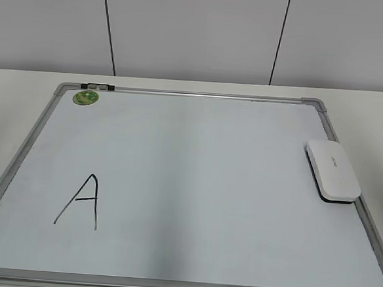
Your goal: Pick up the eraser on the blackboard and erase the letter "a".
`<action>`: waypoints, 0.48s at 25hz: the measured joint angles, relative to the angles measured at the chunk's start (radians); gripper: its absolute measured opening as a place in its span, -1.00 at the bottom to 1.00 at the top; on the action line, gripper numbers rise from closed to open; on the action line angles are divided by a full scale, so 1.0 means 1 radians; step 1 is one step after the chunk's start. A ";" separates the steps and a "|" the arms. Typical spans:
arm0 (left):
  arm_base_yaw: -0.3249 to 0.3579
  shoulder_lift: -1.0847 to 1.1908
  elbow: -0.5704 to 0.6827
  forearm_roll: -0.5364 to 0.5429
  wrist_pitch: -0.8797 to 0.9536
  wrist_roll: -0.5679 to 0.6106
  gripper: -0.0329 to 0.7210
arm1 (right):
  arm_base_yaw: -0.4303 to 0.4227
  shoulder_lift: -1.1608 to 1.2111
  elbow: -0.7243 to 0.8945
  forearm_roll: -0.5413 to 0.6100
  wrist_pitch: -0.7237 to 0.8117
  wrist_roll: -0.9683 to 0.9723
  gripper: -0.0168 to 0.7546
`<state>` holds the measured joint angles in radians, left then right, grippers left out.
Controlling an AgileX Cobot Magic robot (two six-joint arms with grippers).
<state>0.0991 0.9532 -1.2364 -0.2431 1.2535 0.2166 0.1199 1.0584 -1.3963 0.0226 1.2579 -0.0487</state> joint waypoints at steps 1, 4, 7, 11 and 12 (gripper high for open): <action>0.000 -0.034 0.033 -0.005 0.002 -0.004 0.53 | 0.000 -0.027 0.024 0.000 0.000 0.000 0.58; -0.021 -0.155 0.129 -0.030 0.006 -0.027 0.53 | 0.000 -0.124 0.110 0.017 0.002 0.000 0.58; -0.050 -0.264 0.204 -0.044 0.011 -0.031 0.53 | 0.000 -0.221 0.205 0.040 0.002 0.000 0.57; -0.075 -0.391 0.283 -0.044 0.014 -0.041 0.53 | 0.000 -0.393 0.342 0.058 0.004 0.000 0.57; -0.077 -0.418 0.300 -0.044 0.014 -0.041 0.53 | 0.000 -0.434 0.370 0.064 0.006 0.000 0.57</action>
<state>0.0221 0.5355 -0.9364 -0.2874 1.2671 0.1754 0.1199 0.6241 -1.0259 0.0864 1.2640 -0.0487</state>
